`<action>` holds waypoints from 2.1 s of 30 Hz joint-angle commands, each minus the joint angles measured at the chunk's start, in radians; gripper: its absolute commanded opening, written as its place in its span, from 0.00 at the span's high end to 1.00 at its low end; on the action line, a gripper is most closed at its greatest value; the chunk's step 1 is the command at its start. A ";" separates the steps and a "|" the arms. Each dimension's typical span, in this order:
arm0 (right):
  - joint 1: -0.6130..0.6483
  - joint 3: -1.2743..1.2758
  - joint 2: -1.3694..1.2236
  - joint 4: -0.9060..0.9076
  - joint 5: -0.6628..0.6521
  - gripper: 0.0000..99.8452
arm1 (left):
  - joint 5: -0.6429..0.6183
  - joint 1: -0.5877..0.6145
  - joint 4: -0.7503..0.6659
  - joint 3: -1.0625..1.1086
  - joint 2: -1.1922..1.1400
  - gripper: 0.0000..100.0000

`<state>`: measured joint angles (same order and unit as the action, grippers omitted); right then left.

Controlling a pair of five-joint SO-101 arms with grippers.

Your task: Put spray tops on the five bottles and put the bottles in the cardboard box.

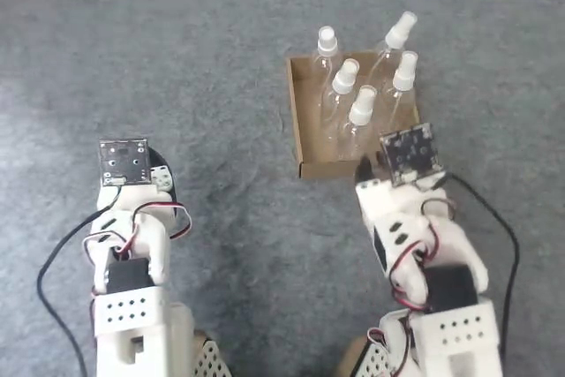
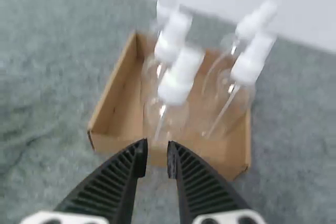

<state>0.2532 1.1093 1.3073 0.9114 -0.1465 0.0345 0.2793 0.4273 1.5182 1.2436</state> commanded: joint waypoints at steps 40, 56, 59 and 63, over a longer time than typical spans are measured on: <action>-0.186 0.574 0.507 0.398 -0.149 0.97 | 0.003 0.028 0.462 0.170 0.531 0.99; -0.186 0.574 0.507 0.398 -0.149 0.97 | 0.003 0.025 0.793 0.166 0.534 0.99; -0.186 0.574 0.507 0.398 -0.149 0.97 | 0.003 0.025 0.793 0.166 0.534 0.99; -0.186 0.574 0.507 0.398 -0.149 0.97 | 0.003 0.025 0.793 0.166 0.534 0.99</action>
<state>0.0706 1.6571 1.7998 1.2996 -0.2862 0.0345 0.3023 1.2175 1.6978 1.7653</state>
